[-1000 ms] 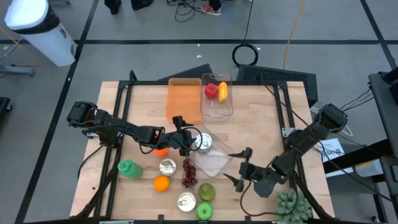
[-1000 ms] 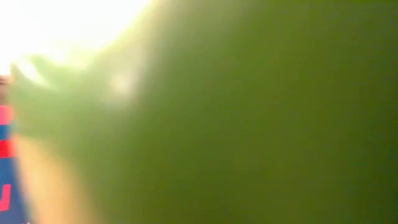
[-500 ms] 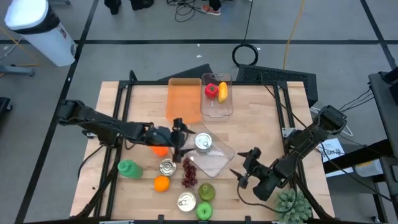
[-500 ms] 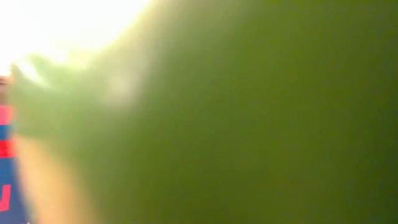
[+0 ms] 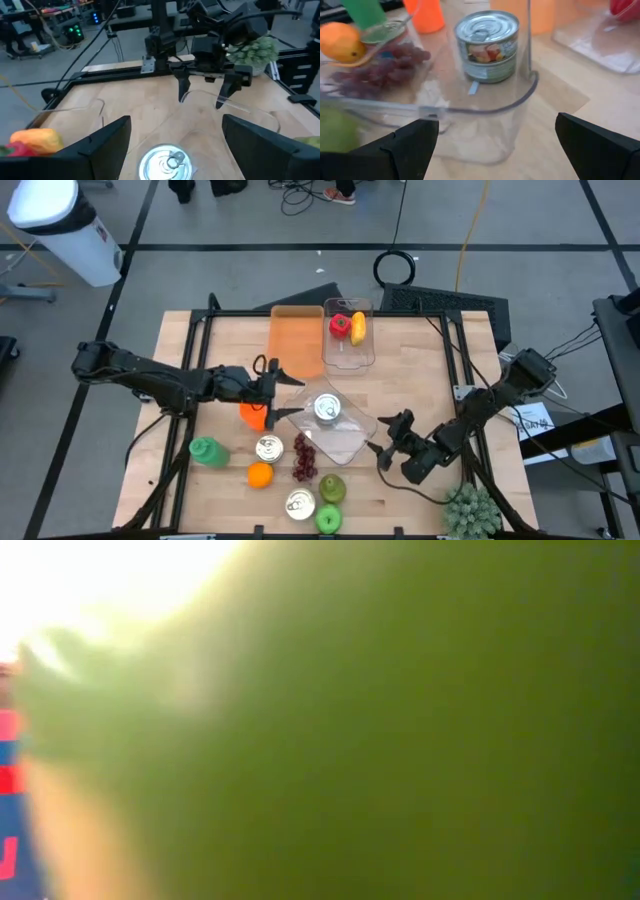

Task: Pick & Place Food Item
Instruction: Adjust the bottom transparent bin on the table, then put the pear into the top transparent bin

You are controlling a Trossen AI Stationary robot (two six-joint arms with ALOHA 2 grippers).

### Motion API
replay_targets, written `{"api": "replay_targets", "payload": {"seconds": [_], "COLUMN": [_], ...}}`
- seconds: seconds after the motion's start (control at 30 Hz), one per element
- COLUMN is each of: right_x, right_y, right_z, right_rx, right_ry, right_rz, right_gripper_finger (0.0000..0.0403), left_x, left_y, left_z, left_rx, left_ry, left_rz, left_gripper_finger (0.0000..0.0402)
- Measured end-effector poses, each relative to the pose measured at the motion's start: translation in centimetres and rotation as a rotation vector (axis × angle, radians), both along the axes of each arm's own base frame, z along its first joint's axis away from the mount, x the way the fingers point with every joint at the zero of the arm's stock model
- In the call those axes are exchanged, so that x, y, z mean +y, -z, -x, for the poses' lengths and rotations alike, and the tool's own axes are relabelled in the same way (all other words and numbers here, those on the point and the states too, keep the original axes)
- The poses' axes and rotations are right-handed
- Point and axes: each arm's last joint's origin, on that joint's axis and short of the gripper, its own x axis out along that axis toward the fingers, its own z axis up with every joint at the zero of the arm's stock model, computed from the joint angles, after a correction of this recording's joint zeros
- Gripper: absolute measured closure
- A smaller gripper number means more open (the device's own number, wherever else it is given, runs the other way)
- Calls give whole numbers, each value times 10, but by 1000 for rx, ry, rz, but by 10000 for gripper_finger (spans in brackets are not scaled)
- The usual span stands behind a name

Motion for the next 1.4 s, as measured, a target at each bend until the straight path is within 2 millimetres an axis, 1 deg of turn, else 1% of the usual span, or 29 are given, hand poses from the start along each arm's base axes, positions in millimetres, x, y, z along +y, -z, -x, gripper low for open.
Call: {"api": "replay_targets", "payload": {"seconds": [0.17, 0.3, 0.47, 0.63, 0.77, 0.9, 1.0, 1.17, 1.3, 1.4], "right_x": [-14, -32, -56, -74, -84, -91, -94, -96, -94, -90], "right_y": [1, 0, 0, -1, -1, -1, -1, 0, -1, -3], "right_z": [-7, -17, -28, -34, -36, -37, -37, -37, -37, -36], "right_rx": [39, 96, 164, 200, 209, 211, 225, 249, 242, 253], "right_ry": [41, 65, 109, 161, 205, 251, 255, 248, 189, 133], "right_rz": [82, 182, 265, 299, 302, 323, 335, 352, 260, 224], "right_gripper_finger": [23, 23, 23, 23, 23, 23, 23, 23, 23, 23], "left_x": [2, 2, 2, 2, 2, 2, 2, 2, 2, 2], "left_y": [1, 1, 3, 3, 4, 4, 4, 4, 5, 5], "left_z": [3, 3, 3, 3, 3, 3, 3, 3, 3, 4], "left_rx": [1, 9, 23, 29, 35, 36, 39, 41, 42, 47], "left_ry": [-10, -9, -10, -10, -9, -9, -10, -10, -11, -11], "left_rz": [14, 13, 15, 14, 10, 10, 9, 9, 13, 13], "left_gripper_finger": [71, 79, 91, 95, 88, 78, 72, 75, 84, 91]}}
